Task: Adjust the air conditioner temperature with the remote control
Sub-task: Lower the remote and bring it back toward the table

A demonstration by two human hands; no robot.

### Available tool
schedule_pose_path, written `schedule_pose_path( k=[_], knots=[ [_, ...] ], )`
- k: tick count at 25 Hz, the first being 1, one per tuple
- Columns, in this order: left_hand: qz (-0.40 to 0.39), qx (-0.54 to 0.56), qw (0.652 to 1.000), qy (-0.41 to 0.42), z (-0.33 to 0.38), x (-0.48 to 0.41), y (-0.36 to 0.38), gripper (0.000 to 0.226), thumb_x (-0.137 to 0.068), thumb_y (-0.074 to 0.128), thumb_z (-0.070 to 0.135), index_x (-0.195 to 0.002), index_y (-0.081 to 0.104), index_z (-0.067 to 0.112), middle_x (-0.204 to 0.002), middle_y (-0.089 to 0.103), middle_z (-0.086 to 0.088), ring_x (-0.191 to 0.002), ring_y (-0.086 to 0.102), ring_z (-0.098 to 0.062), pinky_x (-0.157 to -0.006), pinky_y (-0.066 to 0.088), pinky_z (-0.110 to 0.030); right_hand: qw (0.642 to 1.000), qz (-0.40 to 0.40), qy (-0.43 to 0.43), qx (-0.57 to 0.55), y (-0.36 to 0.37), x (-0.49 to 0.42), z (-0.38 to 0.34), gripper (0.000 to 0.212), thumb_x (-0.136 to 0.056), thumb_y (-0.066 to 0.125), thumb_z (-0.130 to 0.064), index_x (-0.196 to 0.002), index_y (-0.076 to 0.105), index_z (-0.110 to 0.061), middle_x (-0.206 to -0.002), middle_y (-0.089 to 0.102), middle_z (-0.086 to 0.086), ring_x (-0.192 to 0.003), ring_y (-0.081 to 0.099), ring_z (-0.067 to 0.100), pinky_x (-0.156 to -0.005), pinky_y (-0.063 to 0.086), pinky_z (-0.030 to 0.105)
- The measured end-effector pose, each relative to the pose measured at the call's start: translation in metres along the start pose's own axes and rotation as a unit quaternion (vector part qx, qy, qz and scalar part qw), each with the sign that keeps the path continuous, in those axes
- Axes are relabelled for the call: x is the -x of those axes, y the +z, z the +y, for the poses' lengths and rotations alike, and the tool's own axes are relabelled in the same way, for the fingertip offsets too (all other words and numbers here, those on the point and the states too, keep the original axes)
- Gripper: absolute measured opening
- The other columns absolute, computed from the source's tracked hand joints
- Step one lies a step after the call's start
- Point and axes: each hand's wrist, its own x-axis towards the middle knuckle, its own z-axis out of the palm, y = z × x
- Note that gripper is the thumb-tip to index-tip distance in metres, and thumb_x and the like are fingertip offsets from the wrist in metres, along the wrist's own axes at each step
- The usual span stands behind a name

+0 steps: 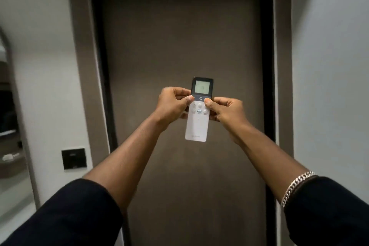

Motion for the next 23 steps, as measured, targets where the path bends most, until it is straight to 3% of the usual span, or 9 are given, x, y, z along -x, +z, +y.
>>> schedule_pose_path(
  k=[2,5,9,13,15,18,23],
  knots=[
    [-0.052,0.017,0.998,-0.042,-0.039,0.016,0.043,0.006,-0.089,0.063,0.017,-0.095,0.063,0.018,-0.094,0.074,-0.003,-0.075,0.073,-0.012,-0.053,0.059,-0.024,0.997,0.023,0.061,0.042,-0.031,0.022,0.046,0.020,-0.087,0.068,-0.018,-0.100,0.073,-0.003,-0.096,0.077,0.010,-0.081,0.074,0.013,-0.064,0.060,0.020],
    [-0.137,0.034,0.984,-0.108,-0.103,0.051,0.118,0.012,-0.089,0.064,0.016,-0.084,0.064,0.027,-0.077,0.076,0.010,-0.068,0.074,-0.008,-0.049,0.055,-0.020,0.981,0.060,0.166,0.077,-0.086,0.060,0.122,0.018,-0.087,0.069,-0.018,-0.096,0.073,-0.003,-0.093,0.077,0.007,-0.083,0.074,0.012,-0.065,0.061,0.021],
    [-0.242,0.030,0.952,-0.187,-0.178,0.112,0.229,0.010,-0.089,0.062,0.017,-0.092,0.067,0.026,-0.084,0.072,0.013,-0.073,0.072,-0.005,-0.051,0.056,-0.019,0.944,0.143,0.282,0.090,-0.166,0.126,0.225,0.017,-0.084,0.071,-0.019,-0.095,0.073,-0.006,-0.097,0.077,0.007,-0.087,0.074,0.016,-0.068,0.061,0.024],
    [-0.337,0.028,0.906,-0.256,-0.238,0.198,0.348,0.016,-0.091,0.060,0.012,-0.104,0.068,0.010,-0.085,0.071,0.005,-0.065,0.072,0.001,-0.049,0.055,-0.016,0.884,0.230,0.400,0.082,-0.251,0.214,0.323,0.027,-0.082,0.074,-0.019,-0.104,0.071,-0.003,-0.107,0.075,0.012,-0.093,0.074,0.025,-0.079,0.062,0.035],
    [-0.382,0.025,0.879,-0.285,-0.267,0.250,0.405,0.015,-0.091,0.060,0.011,-0.101,0.070,0.006,-0.089,0.073,-0.006,-0.068,0.074,-0.007,-0.053,0.058,-0.022,0.849,0.265,0.451,0.079,-0.292,0.269,0.366,0.028,-0.082,0.074,-0.019,-0.104,0.070,-0.002,-0.112,0.074,0.013,-0.095,0.073,0.028,-0.082,0.062,0.039],
    [-0.456,-0.015,0.841,-0.291,-0.307,0.341,0.486,0.019,-0.089,0.063,0.012,-0.099,0.070,-0.002,-0.101,0.074,-0.016,-0.084,0.072,-0.027,-0.069,0.061,-0.037,0.790,0.341,0.504,0.070,-0.343,0.361,0.424,0.032,-0.081,0.074,-0.016,-0.106,0.068,0.003,-0.112,0.073,0.018,-0.091,0.074,0.028,-0.074,0.063,0.034],
    [-0.522,-0.055,0.809,-0.264,-0.357,0.481,0.576,0.015,-0.084,0.069,0.012,-0.092,0.075,0.001,-0.095,0.076,-0.016,-0.079,0.071,-0.026,-0.077,0.060,-0.039,0.701,0.436,0.561,0.060,-0.397,0.494,0.504,0.030,-0.081,0.074,-0.009,-0.104,0.068,0.009,-0.106,0.073,0.026,-0.079,0.073,0.025,-0.063,0.062,0.026]
  ],
)
